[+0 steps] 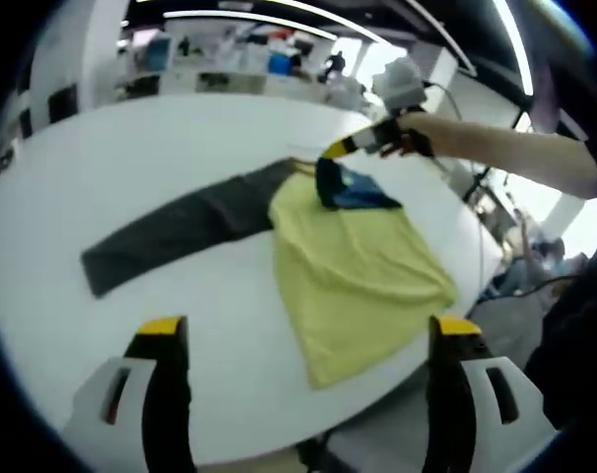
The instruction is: Fold the garment on the visible template until the final outline fits inside the template.
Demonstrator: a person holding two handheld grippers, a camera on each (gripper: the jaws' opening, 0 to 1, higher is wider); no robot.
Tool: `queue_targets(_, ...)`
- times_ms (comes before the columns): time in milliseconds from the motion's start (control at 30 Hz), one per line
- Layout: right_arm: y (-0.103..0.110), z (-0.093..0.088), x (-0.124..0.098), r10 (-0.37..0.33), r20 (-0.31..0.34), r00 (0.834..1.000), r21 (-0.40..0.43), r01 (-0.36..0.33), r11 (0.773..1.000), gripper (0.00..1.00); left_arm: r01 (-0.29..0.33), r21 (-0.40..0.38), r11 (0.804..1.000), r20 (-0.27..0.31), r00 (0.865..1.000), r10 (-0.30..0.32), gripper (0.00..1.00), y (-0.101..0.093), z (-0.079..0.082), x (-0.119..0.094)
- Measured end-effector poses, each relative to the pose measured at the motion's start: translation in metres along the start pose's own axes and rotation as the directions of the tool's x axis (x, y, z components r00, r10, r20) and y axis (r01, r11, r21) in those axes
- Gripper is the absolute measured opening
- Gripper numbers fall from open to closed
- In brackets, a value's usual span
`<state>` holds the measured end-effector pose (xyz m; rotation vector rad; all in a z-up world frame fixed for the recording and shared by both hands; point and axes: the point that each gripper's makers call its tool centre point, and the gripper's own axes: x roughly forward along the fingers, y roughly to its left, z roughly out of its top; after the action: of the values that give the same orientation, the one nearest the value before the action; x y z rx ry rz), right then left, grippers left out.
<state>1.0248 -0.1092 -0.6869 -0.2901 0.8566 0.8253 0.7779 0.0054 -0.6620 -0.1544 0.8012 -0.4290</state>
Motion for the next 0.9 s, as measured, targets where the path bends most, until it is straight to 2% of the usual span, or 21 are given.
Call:
queue_targets(633,0.012,-0.004,0.044,0.023,-0.088,0.996,-0.074,-0.029,0.997,0.02,0.003,-0.021,1.0,-0.013,1.0,-0.004,0.96,0.008,-0.005,0.002)
queue_targets(900,0.019,-0.008,0.055,0.012,-0.135,0.991,-0.163,-0.035,0.986,0.02,-0.002,-0.038,0.999,-0.014,1.0,0.001,0.96,0.012,-0.01,0.003)
